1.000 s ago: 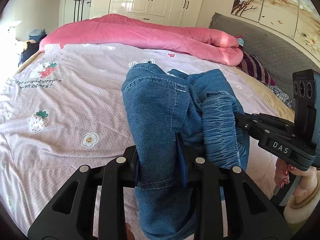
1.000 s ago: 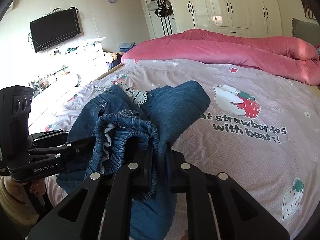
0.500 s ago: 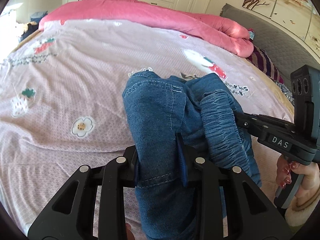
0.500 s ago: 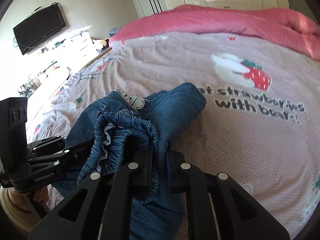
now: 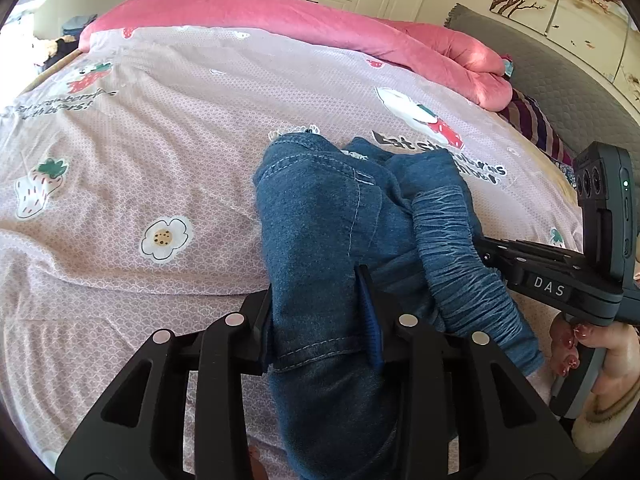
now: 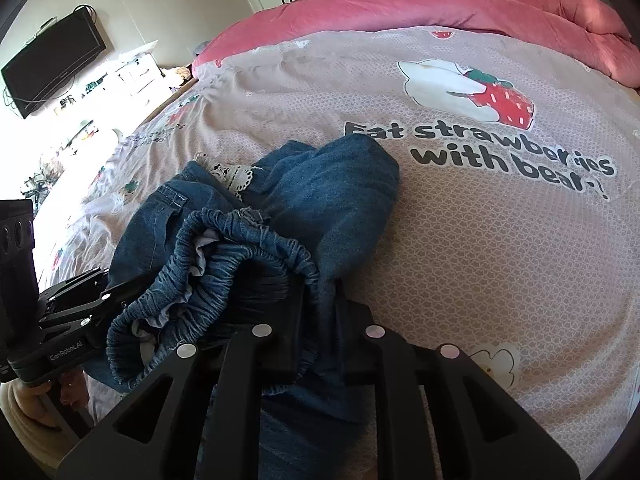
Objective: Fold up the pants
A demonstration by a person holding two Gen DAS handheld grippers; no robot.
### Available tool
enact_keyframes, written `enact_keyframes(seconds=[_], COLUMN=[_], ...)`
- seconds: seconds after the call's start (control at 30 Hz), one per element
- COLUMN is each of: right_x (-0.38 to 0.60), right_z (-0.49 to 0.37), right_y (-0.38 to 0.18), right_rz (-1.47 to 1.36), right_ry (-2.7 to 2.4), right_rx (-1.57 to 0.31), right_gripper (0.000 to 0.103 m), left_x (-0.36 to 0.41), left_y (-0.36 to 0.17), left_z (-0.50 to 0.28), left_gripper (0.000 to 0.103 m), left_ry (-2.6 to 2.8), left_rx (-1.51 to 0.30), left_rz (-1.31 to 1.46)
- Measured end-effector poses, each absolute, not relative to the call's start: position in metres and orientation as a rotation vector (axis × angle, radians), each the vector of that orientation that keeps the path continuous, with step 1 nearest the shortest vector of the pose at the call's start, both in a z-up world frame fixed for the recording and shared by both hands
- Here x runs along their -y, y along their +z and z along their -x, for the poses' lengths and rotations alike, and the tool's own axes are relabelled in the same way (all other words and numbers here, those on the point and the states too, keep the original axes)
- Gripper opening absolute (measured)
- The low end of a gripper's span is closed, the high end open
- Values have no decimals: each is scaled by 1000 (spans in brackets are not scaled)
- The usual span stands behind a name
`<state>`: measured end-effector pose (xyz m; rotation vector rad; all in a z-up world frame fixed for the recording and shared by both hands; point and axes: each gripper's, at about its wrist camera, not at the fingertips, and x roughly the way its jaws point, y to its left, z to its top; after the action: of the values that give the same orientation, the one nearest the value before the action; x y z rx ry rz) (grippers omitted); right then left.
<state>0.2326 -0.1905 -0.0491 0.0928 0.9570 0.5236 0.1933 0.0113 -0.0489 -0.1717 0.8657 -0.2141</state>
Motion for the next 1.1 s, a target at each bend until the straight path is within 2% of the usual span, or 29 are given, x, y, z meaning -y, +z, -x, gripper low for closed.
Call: enact_keyframes(seconds=[0.1, 0.13, 0.33, 0.53, 0.77, 1.1], right_x=[191, 191, 196, 195, 200, 211], right_z=[-229, -227, -209, -199, -192, -181], right_y=[-45, -43, -25, -15, -10, 0], right_rz=[-84, -82, -59, -19, -25, -63], right_ry=[512, 502, 485, 475, 463, 456], right_rx=[-945, -934, -853, -827, -818, -797], right_gripper=[18, 25, 50, 57, 64, 83], left_x=[-12, -11, -12, -11, -14, -17], left_y=[-49, -49, -48, -45, -37, -19], left_z=[-193, -193, -191, -188, -181, -169], left_gripper=[27, 28, 28, 30, 41, 56], left_ry=[-214, -213, -212, -208, -206, -214], left_rx=[-866, -867, -867, -861, -847, -796], left_rz=[175, 176, 176, 166, 170, 178])
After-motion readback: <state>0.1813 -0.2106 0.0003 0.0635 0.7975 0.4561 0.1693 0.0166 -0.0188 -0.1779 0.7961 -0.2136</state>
